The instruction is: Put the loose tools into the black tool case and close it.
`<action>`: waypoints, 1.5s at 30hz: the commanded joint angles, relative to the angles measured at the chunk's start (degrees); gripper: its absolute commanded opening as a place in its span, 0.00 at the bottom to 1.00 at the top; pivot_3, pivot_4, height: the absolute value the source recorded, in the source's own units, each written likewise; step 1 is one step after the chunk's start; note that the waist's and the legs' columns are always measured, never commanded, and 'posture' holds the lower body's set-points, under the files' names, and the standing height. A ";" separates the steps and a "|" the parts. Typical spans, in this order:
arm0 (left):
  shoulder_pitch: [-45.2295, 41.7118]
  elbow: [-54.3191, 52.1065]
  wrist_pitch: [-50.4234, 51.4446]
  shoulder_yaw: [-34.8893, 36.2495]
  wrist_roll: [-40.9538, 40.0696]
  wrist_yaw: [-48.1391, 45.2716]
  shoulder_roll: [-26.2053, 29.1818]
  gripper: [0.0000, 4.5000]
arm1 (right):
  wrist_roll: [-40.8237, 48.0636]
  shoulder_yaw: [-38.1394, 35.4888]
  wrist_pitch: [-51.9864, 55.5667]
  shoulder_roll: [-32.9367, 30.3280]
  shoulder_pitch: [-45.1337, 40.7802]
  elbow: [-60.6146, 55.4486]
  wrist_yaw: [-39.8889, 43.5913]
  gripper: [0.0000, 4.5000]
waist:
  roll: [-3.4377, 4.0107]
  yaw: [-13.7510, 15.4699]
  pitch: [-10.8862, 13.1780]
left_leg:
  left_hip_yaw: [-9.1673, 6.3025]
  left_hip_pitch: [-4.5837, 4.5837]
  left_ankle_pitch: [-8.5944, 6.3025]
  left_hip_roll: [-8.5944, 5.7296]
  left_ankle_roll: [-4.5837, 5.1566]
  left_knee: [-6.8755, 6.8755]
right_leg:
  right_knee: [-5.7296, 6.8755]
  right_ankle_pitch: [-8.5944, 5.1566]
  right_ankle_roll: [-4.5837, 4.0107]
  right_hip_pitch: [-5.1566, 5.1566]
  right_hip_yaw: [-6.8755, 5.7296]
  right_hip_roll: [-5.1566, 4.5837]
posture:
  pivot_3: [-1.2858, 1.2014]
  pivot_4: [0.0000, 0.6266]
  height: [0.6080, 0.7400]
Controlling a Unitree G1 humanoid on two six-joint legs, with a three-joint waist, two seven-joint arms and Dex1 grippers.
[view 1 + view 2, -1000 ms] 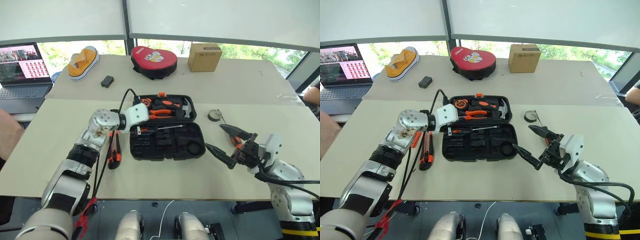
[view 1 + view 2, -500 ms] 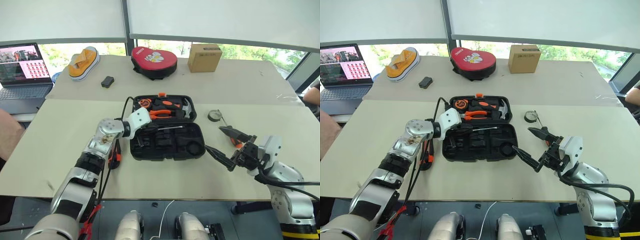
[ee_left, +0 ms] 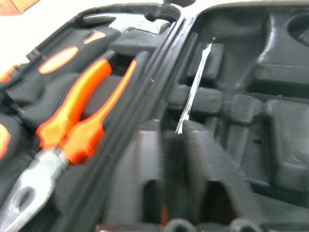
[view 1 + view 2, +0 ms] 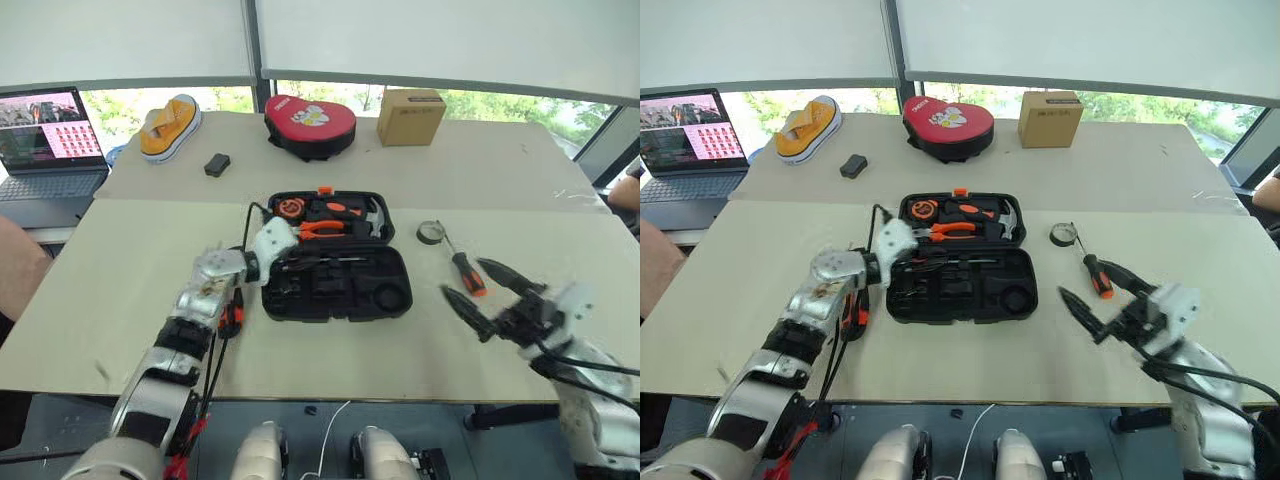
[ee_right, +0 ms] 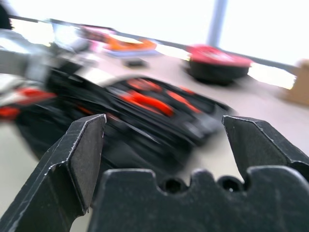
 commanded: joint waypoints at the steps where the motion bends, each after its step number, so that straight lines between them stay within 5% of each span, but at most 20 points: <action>1: 5.46 -11.43 -2.73 8.75 -12.37 -11.61 7.16 0.55 | -2.20 -6.56 -3.25 -0.36 5.35 3.73 -1.82 1.00 | 0.02 -0.29 0.00 | 0.00 -0.06 0.01 0.01 -0.02 0.00 | 0.02 0.00 -0.01 -0.08 0.00 0.00 | 0.52 0.24 1.00; 7: 18.39 -23.85 7.20 14.97 -24.36 -19.19 16.89 0.98 | -3.97 -9.42 -4.76 0.28 11.26 7.18 -3.13 1.00 | 0.58 -1.41 -0.23 | 0.10 0.65 -0.02 0.05 0.00 -0.17 | -0.01 -0.04 -0.03 0.45 0.18 -0.05 | 0.52 0.24 1.00; 13: 26.89 -36.03 15.68 15.53 -31.35 -16.33 16.58 0.98 | -5.23 -5.60 5.24 -4.13 3.24 4.59 -7.89 1.00 | 0.59 -1.37 -0.23 | 0.06 0.93 -0.01 0.12 0.00 -0.16 | -0.05 -0.06 -0.06 0.76 0.23 -0.15 | 0.52 0.24 1.00; 21: 29.44 -34.48 11.15 11.64 -25.04 -14.62 12.53 0.98 | -12.34 6.82 24.04 -11.78 -20.13 15.65 -11.12 1.00 | 0.62 -1.45 -0.25 | 0.03 0.87 -0.01 0.01 0.02 -0.19 | -0.04 -0.10 -0.14 0.65 0.23 0.06 | 0.52 0.24 1.00; 30: 27.60 -31.31 6.86 11.02 -21.79 -14.13 11.53 0.98 | -17.23 15.94 30.60 -12.70 -35.43 29.72 -6.63 1.00 | 0.61 -1.01 -0.25 | 0.06 0.40 0.00 -0.05 0.03 -0.15 | -0.06 -0.08 -0.12 0.26 0.21 0.00 | 0.52 0.24 1.00; 41: 28.56 -33.58 7.77 12.70 -23.97 -10.90 10.70 1.00 | -19.84 11.63 22.81 -12.80 -36.33 32.23 -13.50 0.24 | 0.61 -1.01 -0.25 | 0.07 0.23 0.00 -0.04 0.04 -0.15 | -0.03 -0.06 -0.08 0.08 0.21 -0.01 | 0.52 0.24 1.00; 45: 28.81 -34.86 8.80 14.27 -25.31 -8.11 10.32 1.00 | -21.03 11.05 15.80 -13.71 -36.97 31.67 -13.42 0.24 | 0.62 -1.37 -0.25 | 0.07 0.14 0.01 -0.03 0.03 -0.15 | -0.01 -0.04 -0.05 -0.02 0.23 0.00 | 0.52 0.24 1.00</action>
